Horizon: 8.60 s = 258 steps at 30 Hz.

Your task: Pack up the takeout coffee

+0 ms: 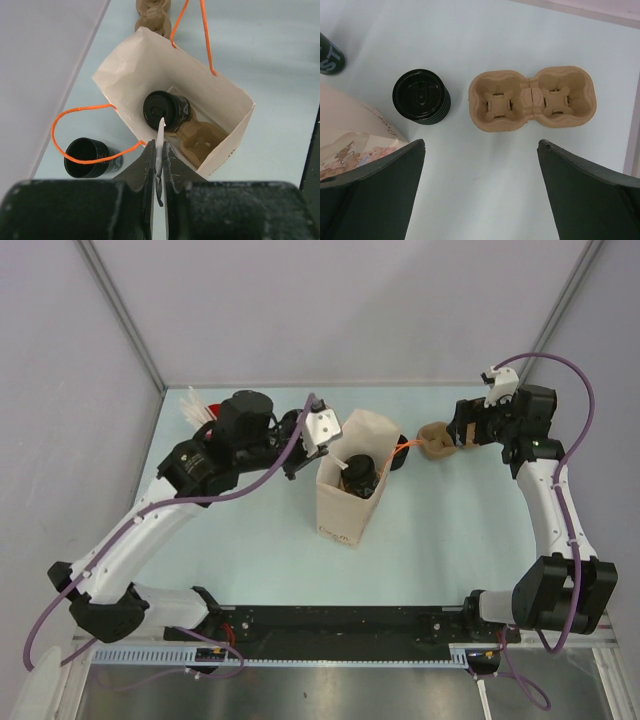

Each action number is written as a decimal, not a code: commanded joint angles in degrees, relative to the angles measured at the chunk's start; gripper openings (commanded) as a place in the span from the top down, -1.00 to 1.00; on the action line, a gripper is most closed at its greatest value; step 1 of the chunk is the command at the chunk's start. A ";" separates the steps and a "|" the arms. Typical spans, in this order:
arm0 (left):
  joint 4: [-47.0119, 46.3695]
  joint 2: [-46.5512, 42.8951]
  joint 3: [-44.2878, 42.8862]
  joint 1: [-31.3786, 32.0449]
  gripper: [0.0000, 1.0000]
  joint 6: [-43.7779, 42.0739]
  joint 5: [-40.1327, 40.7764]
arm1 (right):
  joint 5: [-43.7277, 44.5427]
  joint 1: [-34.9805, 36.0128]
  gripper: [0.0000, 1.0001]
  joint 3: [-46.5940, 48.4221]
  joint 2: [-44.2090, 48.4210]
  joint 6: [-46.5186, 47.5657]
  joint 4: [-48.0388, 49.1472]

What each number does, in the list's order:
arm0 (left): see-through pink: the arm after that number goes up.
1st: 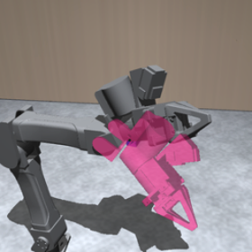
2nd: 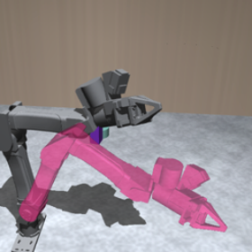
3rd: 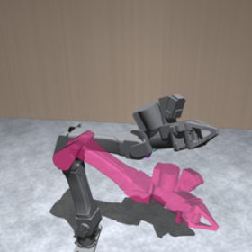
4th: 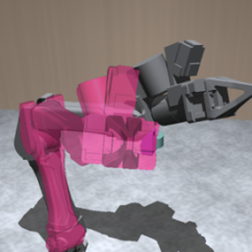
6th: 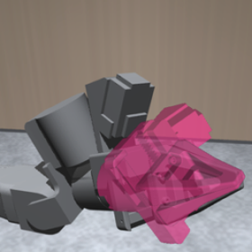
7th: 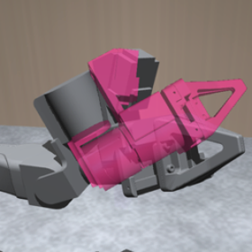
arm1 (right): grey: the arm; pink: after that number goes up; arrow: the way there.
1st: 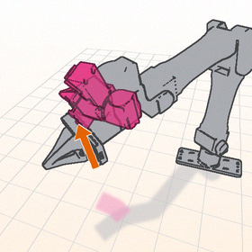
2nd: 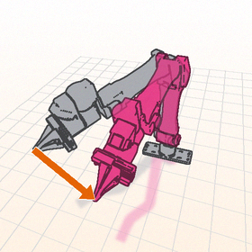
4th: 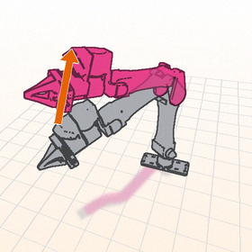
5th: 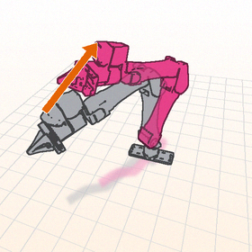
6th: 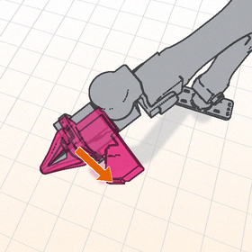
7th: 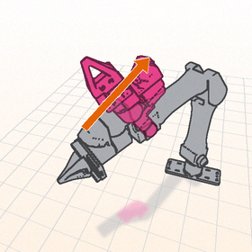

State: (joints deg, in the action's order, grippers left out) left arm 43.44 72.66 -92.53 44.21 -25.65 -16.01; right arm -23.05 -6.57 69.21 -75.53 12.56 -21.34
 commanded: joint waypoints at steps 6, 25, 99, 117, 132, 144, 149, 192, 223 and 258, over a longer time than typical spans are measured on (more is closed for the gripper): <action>-4.93 0.81 4.55 6.59 0.86 -4.32 14.32 | -0.59 -0.38 -1.00 0.05 -0.41 0.71 0.86; -12.06 3.19 11.23 12.57 0.78 -5.38 24.10 | -1.12 -1.61 -1.00 0.05 -0.94 0.89 0.60; -13.47 6.96 -1.60 -14.32 -0.96 9.56 0.64 | -4.20 -4.33 -1.00 0.05 -0.59 0.19 0.16; -13.47 8.90 -1.25 -15.11 1.00 9.57 0.81 | -4.20 -4.42 -1.00 0.05 -1.11 0.28 0.07; -14.44 0.38 5.69 -15.03 1.00 10.36 3.09 | -4.64 -4.42 -1.00 0.05 -1.20 0.01 0.16; -14.35 0.11 6.75 -15.03 0.30 9.83 3.53 | -4.72 -4.51 -0.99 0.05 -1.20 0.01 0.07; -14.88 -1.64 7.01 -15.03 -0.51 9.22 5.90 | -4.90 -4.59 -0.99 0.05 -1.20 0.01 0.07; -27.96 -20.79 23.36 -59.85 -0.99 27.40 -18.63 | -30.29 -8.02 -0.99 4.26 18.22 -11.14 3.58; -34.65 -24.50 33.12 -60.82 -0.99 29.16 -19.85 | -12.90 -8.20 -0.99 5.58 21.12 -16.60 3.06; -36.50 -23.01 34.88 -62.75 -0.99 29.78 -20.90 | -11.49 -8.29 -0.99 5.58 19.98 -15.11 1.83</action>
State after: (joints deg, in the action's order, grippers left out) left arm 9.50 49.84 -57.84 -17.63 3.18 -36.18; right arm -34.72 -14.50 74.78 -55.92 -3.01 -19.64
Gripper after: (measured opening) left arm 0.994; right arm 0.995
